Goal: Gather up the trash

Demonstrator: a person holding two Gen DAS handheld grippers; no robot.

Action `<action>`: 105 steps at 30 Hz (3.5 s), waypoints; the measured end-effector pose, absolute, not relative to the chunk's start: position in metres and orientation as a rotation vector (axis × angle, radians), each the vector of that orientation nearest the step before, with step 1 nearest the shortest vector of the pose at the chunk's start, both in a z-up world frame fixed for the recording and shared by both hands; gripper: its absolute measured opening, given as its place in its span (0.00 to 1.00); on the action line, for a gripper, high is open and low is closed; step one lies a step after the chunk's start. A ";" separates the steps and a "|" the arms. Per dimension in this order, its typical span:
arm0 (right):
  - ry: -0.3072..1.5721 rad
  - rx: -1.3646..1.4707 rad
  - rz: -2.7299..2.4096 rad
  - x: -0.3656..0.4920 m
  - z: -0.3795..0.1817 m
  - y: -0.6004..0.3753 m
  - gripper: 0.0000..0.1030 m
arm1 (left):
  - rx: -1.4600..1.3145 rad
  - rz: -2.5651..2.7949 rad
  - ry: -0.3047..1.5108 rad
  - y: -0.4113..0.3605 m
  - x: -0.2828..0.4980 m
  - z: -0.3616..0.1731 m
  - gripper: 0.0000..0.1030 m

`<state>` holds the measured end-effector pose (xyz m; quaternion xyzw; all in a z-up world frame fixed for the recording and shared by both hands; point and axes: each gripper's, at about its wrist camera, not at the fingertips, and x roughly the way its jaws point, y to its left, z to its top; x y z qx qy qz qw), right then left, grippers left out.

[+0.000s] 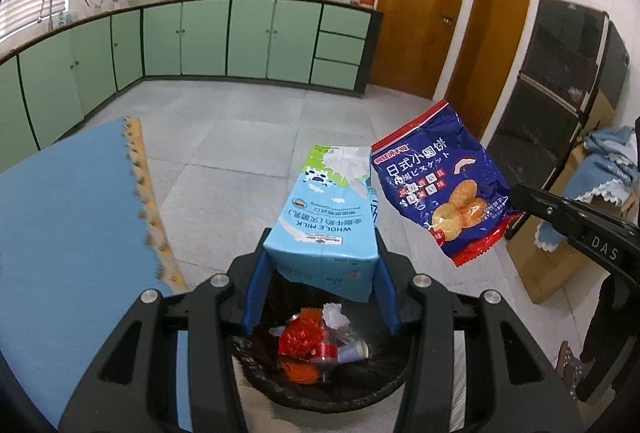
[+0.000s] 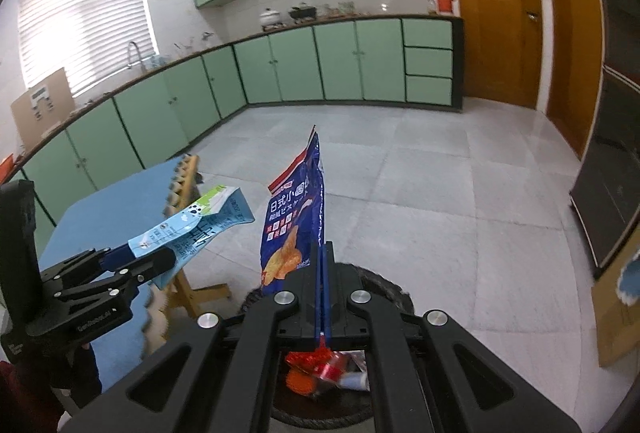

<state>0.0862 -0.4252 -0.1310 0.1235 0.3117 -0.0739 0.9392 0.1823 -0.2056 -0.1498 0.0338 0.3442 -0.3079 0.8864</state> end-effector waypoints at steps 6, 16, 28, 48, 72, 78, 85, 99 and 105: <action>0.678 0.290 -0.168 0.086 -0.154 -0.439 0.01 | 0.097 -0.640 0.747 -0.224 0.182 -0.165 0.43; 0.751 0.319 -0.186 0.096 -0.183 -0.451 0.01 | 0.105 -0.624 0.784 -0.233 0.188 -0.178 0.43; 0.863 0.365 -0.218 0.102 -0.217 -0.463 0.18 | 0.120 -0.645 0.887 -0.240 0.198 -0.194 0.58; 0.559 0.269 -0.141 0.055 -0.081 -0.424 0.94 | 0.072 -0.600 0.683 -0.182 0.160 -0.085 0.88; 0.457 0.190 0.006 0.019 -0.027 -0.366 0.94 | 0.038 -0.483 0.545 -0.121 0.109 -0.020 0.92; 0.456 0.184 0.014 0.018 -0.026 -0.362 0.94 | 0.038 -0.474 0.530 -0.116 0.105 -0.019 0.92; 0.458 0.179 0.021 0.021 -0.028 -0.361 0.94 | 0.036 -0.464 0.523 -0.111 0.103 -0.019 0.92; 0.457 0.179 0.023 0.021 -0.028 -0.358 0.94 | 0.041 -0.456 0.513 -0.108 0.102 -0.019 0.92; 0.457 0.178 0.023 0.022 -0.028 -0.357 0.94 | 0.044 -0.456 0.509 -0.105 0.102 -0.018 0.92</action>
